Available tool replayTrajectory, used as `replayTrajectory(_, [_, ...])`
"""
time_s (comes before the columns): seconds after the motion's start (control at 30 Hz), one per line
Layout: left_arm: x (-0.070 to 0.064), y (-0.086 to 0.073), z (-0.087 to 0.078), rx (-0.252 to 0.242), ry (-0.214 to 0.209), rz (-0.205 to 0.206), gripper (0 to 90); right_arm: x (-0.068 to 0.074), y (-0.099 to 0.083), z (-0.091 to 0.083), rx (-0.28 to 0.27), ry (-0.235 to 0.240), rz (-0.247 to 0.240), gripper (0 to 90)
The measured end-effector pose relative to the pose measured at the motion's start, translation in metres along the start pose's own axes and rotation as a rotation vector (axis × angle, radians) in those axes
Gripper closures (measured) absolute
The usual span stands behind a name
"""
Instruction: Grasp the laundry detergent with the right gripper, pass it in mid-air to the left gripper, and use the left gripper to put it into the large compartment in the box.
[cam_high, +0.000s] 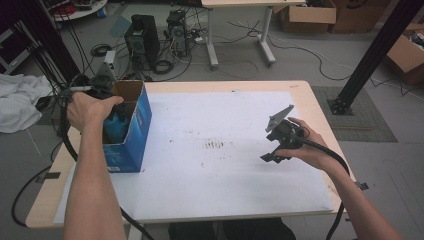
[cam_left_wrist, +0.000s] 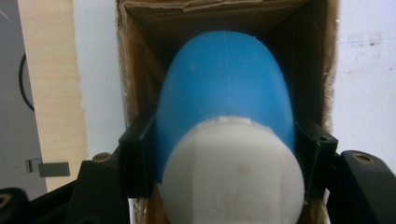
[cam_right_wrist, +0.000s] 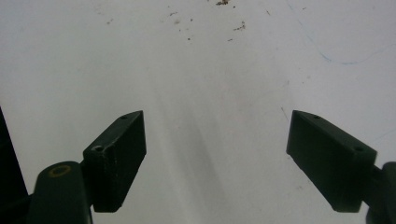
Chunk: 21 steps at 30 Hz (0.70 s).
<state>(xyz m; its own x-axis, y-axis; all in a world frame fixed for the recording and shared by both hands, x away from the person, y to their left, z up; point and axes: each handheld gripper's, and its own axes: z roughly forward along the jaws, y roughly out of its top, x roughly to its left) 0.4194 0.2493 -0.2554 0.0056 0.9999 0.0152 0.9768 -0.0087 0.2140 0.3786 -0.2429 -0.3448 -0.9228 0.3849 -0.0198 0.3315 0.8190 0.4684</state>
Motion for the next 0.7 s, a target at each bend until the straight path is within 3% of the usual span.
replayTrajectory(0.37, [-0.005, -0.003, 0.012, 0.002, 0.039, 0.022, 38.0, 0.002, 0.0, 0.002, 0.0, -0.003, -0.004, 19.9])
replayTrajectory(0.7, [-0.007, -0.007, 0.022, -0.004, 0.036, 0.021, 37.9, 0.003, -0.001, 0.003, 0.0, -0.003, -0.003, 20.1])
